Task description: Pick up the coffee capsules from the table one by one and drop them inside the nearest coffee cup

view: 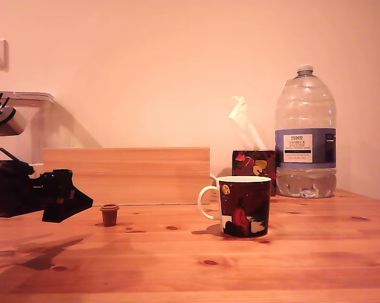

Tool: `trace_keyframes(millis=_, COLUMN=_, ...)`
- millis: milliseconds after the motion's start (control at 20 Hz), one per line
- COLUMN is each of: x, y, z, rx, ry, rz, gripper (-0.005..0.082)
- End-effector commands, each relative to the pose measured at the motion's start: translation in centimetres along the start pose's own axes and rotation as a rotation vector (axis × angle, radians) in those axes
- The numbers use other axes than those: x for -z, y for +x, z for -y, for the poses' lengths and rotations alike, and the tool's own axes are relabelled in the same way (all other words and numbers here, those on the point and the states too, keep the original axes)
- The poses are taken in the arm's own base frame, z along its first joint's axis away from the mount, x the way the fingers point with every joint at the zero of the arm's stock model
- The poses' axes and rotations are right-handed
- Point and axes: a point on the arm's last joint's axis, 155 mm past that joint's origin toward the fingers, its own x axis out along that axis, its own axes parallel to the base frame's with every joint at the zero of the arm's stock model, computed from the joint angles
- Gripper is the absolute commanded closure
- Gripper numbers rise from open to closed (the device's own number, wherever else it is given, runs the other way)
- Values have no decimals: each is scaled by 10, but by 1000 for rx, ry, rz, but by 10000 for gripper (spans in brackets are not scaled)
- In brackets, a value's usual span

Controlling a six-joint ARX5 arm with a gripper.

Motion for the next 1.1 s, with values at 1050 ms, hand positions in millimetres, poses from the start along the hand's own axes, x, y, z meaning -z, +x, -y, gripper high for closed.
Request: trace_keyframes(millis=1050, x=23, y=78, z=-2, rx=55, ry=25, rz=-147, gripper=219)
